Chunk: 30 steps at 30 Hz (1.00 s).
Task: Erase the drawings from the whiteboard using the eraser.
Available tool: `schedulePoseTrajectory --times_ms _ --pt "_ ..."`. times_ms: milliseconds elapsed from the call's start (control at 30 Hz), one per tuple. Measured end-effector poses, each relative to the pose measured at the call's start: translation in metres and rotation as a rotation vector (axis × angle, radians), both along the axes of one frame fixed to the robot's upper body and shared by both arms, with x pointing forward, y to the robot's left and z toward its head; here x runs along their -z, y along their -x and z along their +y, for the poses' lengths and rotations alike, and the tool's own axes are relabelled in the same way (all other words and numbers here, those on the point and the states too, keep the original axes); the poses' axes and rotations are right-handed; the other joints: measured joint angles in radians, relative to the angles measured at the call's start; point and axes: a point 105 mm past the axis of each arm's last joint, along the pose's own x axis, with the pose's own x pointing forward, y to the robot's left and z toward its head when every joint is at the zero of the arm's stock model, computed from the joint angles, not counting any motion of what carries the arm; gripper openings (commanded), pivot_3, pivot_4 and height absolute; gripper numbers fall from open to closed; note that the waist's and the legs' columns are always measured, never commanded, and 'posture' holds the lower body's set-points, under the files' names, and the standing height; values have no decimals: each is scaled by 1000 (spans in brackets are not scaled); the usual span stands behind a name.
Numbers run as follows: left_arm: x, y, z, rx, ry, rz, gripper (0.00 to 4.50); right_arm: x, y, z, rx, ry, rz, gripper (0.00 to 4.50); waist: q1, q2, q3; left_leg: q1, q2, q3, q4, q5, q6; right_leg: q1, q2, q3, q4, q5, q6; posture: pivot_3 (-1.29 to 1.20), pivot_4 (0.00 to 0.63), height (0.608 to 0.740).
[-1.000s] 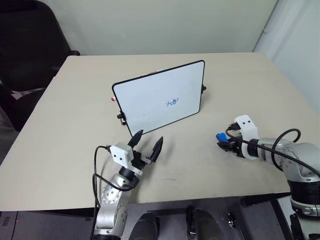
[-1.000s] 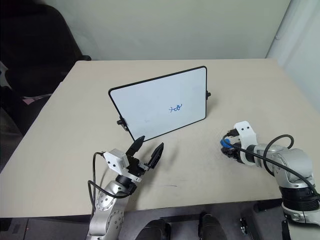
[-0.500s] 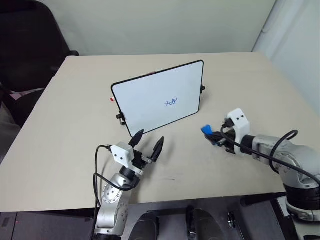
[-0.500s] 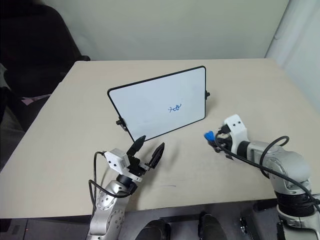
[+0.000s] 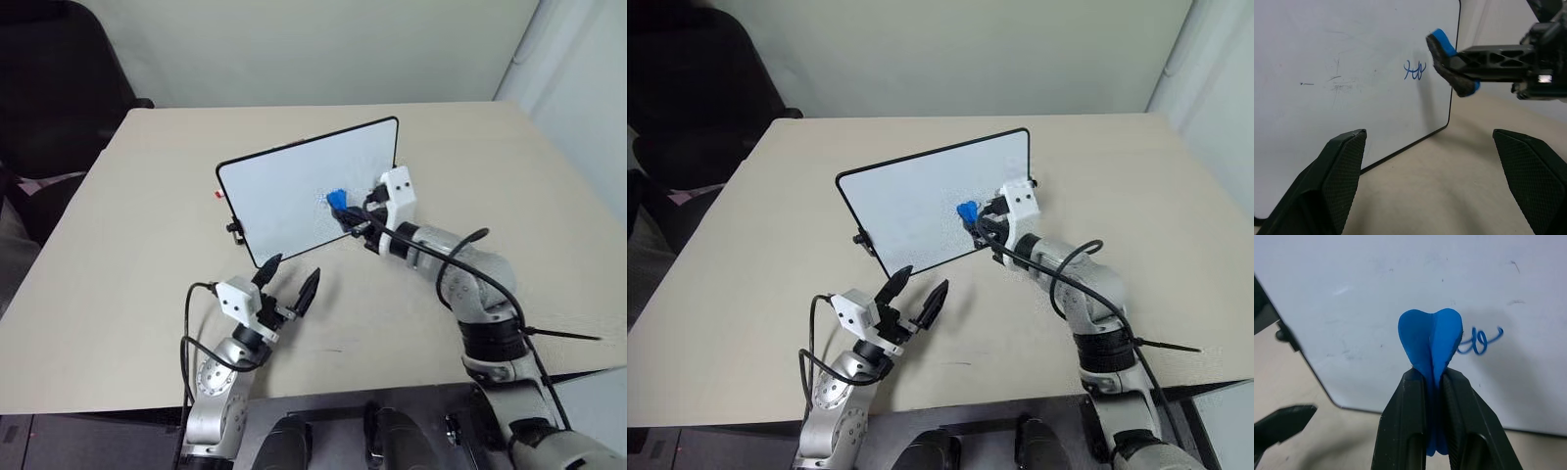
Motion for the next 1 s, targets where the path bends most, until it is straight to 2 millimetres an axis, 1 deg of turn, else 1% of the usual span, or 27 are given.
schedulePoseTrajectory --times_ms 200,267,367,533,600,667,767,833,1000 --pt "-2 4 4 -14 1 -1 4500 6 -23 2 94 9 16 194 0 0 0 -1 0 0 0 -1 -3 -4 -1 0 1 0 -1 0 150 737" --pt "-2 5 4 -14 1 0 4500 8 -27 1 120 14 18 194 -1 0 0 -1 0 1 0 -2 -2 -4 -1 0 2 1 -3 0 150 737" --pt "-4 7 4 -16 3 -7 4500 11 -33 -4 158 15 25 194 -1 0 0 0 0 1 1 -4 3 -5 -1 0 4 4 -6 0 150 737" --pt "-4 8 5 -27 7 -3 4500 19 -40 -14 222 47 33 194 -3 0 0 1 1 0 0 2 3 -6 -1 -1 8 7 -10 0 150 737" --pt "-3 8 5 -27 8 -1 4500 20 -41 -15 232 57 33 194 -5 0 0 0 2 1 0 3 2 -6 0 -1 8 3 -4 0 150 737" --pt "-3 9 4 -25 11 2 4500 20 -41 -15 236 60 33 194 -7 0 0 0 2 1 0 4 2 -7 0 -1 9 3 -3 0 150 737" --pt "-3 9 2 -20 13 5 4500 23 -40 -10 228 60 40 194 -8 0 0 -1 2 1 0 3 2 -8 0 -1 8 4 -4 0 150 737" --pt "-3 9 3 -21 13 5 4500 22 -38 0 204 59 39 194 -9 0 0 -1 2 1 0 2 1 -9 0 -1 8 8 -11 0 150 737" --pt "-6 9 2 -18 14 -1 4500 14 -34 21 151 66 13 194 -24 0 0 -6 3 1 0 2 0 -14 1 -1 8 8 -12 0 150 737"
